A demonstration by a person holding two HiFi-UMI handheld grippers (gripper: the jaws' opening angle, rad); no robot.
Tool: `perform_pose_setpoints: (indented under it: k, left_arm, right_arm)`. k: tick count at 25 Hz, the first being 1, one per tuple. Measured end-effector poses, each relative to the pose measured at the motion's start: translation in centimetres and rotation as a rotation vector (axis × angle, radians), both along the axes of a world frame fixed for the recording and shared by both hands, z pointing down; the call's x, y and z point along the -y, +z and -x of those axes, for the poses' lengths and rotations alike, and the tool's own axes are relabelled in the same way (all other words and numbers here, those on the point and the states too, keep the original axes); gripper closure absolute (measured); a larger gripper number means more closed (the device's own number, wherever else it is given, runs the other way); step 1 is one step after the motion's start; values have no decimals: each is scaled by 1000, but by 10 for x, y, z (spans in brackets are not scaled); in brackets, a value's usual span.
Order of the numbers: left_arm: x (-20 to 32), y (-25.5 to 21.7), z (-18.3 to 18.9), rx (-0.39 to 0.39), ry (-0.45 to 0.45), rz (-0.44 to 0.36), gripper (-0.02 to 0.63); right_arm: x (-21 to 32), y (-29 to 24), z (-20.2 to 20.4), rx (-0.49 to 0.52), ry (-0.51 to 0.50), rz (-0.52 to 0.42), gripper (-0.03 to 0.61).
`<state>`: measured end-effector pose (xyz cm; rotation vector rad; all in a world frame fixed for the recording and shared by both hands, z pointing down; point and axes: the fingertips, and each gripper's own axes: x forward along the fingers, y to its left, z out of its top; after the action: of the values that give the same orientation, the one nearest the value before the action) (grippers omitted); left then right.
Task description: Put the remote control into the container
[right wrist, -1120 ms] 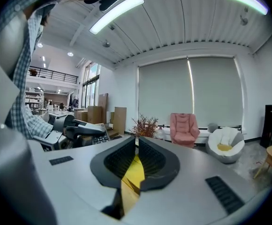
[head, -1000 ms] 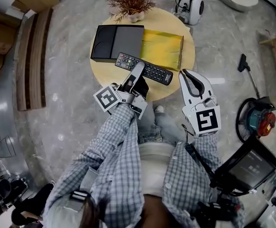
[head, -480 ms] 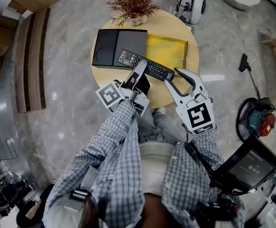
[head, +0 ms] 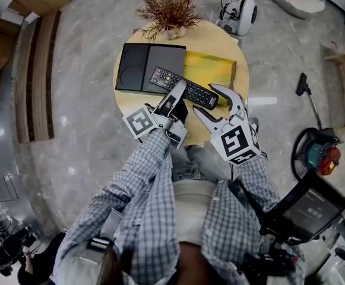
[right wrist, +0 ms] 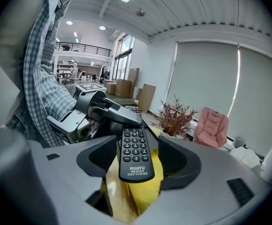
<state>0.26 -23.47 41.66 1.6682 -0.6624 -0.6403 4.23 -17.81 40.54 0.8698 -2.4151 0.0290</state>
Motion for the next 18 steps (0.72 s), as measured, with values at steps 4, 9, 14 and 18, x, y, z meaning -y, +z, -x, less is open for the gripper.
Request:
perform_pose_setpoints:
  k: [4,9,14,18]
  left_arm:
    - [10,9,-1,6,23,8,509]
    - [18,23,2,16,39,3,509]
    - [23,23,5,-7,67,-30,509]
    - [22,24,3,-18,78,-17,509]
  right_arm:
    - [15,17,10,-25,-28,30,319]
    - [31,42,18,-66,-42,56,319]
    - [40,55,29,-94,-59,74,319]
    - [41,56,29,-115,-57,76,321]
